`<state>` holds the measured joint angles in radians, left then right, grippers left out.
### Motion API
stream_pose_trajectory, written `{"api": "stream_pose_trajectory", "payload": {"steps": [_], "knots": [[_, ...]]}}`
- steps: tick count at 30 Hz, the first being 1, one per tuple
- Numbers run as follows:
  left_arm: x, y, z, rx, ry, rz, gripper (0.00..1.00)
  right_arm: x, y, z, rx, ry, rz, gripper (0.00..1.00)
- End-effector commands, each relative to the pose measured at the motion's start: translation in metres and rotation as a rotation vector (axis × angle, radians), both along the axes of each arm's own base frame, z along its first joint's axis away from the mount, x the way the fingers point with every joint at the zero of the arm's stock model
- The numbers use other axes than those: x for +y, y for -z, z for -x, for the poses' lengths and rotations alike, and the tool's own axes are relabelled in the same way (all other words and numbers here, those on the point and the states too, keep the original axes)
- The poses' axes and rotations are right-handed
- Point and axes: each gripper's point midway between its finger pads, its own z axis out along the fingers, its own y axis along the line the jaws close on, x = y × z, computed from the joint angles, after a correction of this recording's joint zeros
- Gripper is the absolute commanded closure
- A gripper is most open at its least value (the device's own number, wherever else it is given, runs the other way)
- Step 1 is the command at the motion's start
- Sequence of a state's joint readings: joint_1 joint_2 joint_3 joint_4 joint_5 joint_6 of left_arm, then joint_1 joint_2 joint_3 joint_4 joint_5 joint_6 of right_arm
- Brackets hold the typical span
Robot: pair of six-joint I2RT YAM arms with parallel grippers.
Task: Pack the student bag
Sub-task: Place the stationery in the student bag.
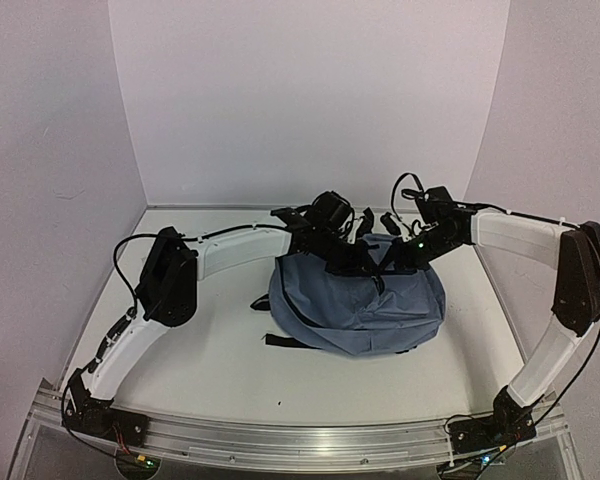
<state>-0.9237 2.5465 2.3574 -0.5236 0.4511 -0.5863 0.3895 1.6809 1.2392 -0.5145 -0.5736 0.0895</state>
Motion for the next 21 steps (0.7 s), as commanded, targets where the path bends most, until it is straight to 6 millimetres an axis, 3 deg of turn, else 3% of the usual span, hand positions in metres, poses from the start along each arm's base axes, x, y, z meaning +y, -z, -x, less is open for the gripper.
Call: {"api": "stream_pose_trajectory", "payload": {"steps": [1,4,9,14,17,20,21], "knots": [[-0.002,-0.022,-0.003,-0.038,-0.001,0.044,0.88,0.012,-0.014,0.010,0.022,-0.056,-0.031,1.00],[0.018,-0.034,0.004,-0.060,-0.018,0.025,0.86,0.013,-0.021,0.005,0.003,-0.052,-0.033,1.00],[0.048,-0.019,0.009,-0.046,-0.077,-0.056,0.75,0.014,-0.031,-0.001,0.003,-0.041,-0.069,1.00],[0.038,-0.020,0.001,-0.040,-0.107,-0.027,0.76,0.013,-0.047,-0.009,0.000,-0.025,-0.121,1.00],[0.031,-0.028,-0.015,-0.071,-0.160,0.014,0.77,0.013,-0.044,-0.008,0.022,-0.019,-0.130,1.00],[0.017,-0.013,-0.025,-0.040,-0.160,0.023,0.77,0.017,-0.040,-0.004,0.063,-0.018,-0.158,1.00],[0.008,-0.017,-0.026,-0.037,-0.142,0.053,0.77,0.018,-0.040,-0.003,0.074,-0.021,-0.168,1.00]]}}
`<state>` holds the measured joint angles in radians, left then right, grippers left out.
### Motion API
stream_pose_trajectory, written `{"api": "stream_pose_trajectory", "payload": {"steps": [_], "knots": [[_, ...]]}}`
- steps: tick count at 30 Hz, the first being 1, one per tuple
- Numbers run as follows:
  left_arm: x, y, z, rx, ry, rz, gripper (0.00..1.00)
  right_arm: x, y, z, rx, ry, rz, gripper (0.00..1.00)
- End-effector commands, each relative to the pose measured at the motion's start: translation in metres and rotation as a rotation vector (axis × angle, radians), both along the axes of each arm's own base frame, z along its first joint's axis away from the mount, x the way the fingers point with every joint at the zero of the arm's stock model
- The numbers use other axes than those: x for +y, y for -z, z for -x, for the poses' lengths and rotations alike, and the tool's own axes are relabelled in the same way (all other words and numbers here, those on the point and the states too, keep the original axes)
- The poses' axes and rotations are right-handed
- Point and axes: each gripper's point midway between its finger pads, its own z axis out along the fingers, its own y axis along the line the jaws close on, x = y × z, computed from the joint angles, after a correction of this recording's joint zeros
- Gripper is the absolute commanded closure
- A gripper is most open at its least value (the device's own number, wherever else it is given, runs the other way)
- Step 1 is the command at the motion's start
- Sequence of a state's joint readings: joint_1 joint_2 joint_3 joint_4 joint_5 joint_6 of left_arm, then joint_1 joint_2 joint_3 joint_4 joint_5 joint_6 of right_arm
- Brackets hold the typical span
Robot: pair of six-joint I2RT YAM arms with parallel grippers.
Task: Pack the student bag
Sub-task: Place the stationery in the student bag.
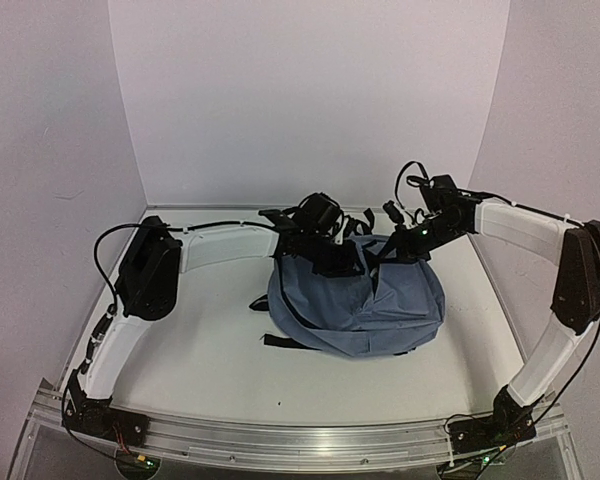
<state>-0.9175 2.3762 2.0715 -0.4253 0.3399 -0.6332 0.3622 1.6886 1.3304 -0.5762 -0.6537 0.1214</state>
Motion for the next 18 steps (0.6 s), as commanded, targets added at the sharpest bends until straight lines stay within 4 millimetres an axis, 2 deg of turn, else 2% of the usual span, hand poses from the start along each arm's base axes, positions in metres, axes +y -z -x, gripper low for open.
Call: {"api": "stream_pose_trajectory", "payload": {"steps": [1,5,8,9,10,11,12,14,18], "knots": [[-0.034,-0.020,-0.023,-0.026,0.003,0.133,0.77,0.016,-0.011,0.004,0.053,-0.034,-0.098,1.00],[-0.062,-0.017,-0.007,0.025,0.112,0.221,0.77,0.021,-0.012,0.001,0.068,-0.039,-0.125,1.00],[-0.058,-0.005,0.004,0.072,0.146,0.193,0.77,0.024,-0.016,-0.002,0.063,-0.041,-0.135,1.00],[-0.051,-0.009,0.010,0.075,0.151,0.186,0.76,0.025,-0.016,-0.002,0.064,-0.043,-0.136,1.00],[-0.044,-0.022,0.013,0.061,0.153,0.194,0.73,0.025,-0.016,-0.002,0.065,-0.046,-0.141,1.00],[-0.032,-0.017,0.016,0.068,0.140,0.179,0.69,0.026,-0.016,-0.002,0.070,-0.048,-0.145,1.00],[-0.018,-0.025,0.017,0.065,0.121,0.177,0.62,0.027,-0.015,-0.001,0.078,-0.048,-0.150,1.00],[0.011,-0.045,0.015,0.056,0.072,0.167,0.49,0.029,-0.011,-0.001,0.094,-0.046,-0.162,1.00],[0.083,-0.085,0.003,0.024,-0.057,0.122,0.32,0.040,-0.008,-0.001,0.105,-0.042,-0.188,1.00]]}}
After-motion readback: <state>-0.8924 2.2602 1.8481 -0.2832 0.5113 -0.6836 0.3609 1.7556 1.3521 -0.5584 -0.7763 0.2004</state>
